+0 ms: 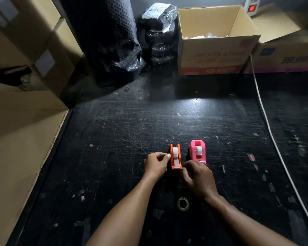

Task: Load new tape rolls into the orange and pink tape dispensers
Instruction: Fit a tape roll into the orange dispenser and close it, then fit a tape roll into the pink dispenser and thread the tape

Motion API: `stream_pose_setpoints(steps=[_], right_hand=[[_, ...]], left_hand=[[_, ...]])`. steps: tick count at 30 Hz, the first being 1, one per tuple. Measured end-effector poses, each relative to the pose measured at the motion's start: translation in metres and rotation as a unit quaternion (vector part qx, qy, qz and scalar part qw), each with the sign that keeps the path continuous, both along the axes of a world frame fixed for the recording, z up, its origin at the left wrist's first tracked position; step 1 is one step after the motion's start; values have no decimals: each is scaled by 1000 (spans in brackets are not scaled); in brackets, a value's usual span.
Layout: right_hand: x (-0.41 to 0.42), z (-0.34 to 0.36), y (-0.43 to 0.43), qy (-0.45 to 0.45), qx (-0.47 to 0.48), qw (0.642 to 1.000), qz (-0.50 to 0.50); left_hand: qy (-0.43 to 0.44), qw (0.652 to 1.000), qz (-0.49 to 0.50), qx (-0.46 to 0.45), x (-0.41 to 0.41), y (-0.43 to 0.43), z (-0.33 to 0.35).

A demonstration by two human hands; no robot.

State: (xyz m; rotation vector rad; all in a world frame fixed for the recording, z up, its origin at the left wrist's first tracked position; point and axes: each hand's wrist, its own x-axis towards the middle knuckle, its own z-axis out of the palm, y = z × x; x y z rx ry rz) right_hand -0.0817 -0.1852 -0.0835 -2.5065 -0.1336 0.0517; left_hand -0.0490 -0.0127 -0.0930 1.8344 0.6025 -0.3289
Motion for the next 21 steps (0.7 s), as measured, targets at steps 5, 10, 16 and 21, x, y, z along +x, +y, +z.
stream_pose_setpoints(steps=[5,10,16,21], right_hand=[[22,7,17,84,67,994,-17],[20,13,11,83,74,993,-39],[30,19,-43,67,32,991,-109],[55,25,-71,78,-17,994,-73]], left_hand=[[1,999,-32,9,-3,-2,0],[-22,998,-47,39,-4,-5,15],[-123,977,-47,166,0,-16,33],[-171,969,-93,154,12,-51,45]])
